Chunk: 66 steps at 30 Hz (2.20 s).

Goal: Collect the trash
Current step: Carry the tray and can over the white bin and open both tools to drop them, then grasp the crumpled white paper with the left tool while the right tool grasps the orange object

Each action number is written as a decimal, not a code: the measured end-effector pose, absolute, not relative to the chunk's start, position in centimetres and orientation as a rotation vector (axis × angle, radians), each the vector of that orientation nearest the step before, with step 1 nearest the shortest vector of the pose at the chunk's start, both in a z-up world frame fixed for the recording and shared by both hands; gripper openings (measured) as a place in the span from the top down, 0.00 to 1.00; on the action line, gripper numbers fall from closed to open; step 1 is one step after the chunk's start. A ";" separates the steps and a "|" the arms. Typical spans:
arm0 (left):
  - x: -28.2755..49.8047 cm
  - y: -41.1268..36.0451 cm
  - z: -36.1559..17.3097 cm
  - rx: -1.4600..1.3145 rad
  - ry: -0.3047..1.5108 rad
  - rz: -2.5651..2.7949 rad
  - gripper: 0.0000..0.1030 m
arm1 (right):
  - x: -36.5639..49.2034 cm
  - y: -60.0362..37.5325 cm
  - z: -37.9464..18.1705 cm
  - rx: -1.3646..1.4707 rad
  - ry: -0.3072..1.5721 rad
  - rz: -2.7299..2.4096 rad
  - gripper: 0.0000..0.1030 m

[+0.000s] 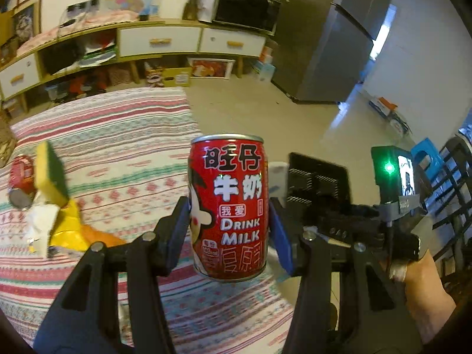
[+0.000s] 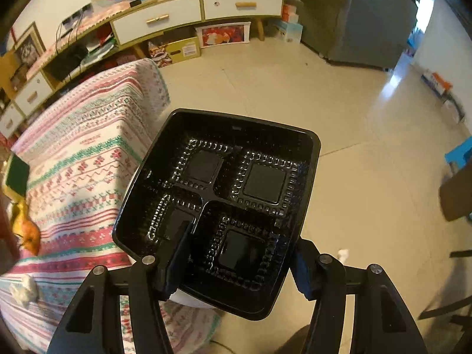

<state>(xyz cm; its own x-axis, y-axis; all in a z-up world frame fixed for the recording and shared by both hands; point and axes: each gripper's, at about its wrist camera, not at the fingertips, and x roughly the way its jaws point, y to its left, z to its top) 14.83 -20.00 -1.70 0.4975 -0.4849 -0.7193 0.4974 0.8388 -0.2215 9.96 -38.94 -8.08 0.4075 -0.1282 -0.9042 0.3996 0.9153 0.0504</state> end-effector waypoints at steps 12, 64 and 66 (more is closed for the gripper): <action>15.5 -24.4 -3.5 0.014 0.915 -0.620 0.47 | 5.3 -41.3 -3.9 0.210 1.038 -0.404 0.24; 13.7 -5.8 -1.8 0.120 0.919 -0.331 0.02 | 7.3 -26.6 0.6 0.055 0.914 -0.184 0.15; 14.0 -4.4 -2.0 0.117 0.929 -0.308 0.02 | 7.6 -25.6 0.4 0.048 0.918 -0.170 0.15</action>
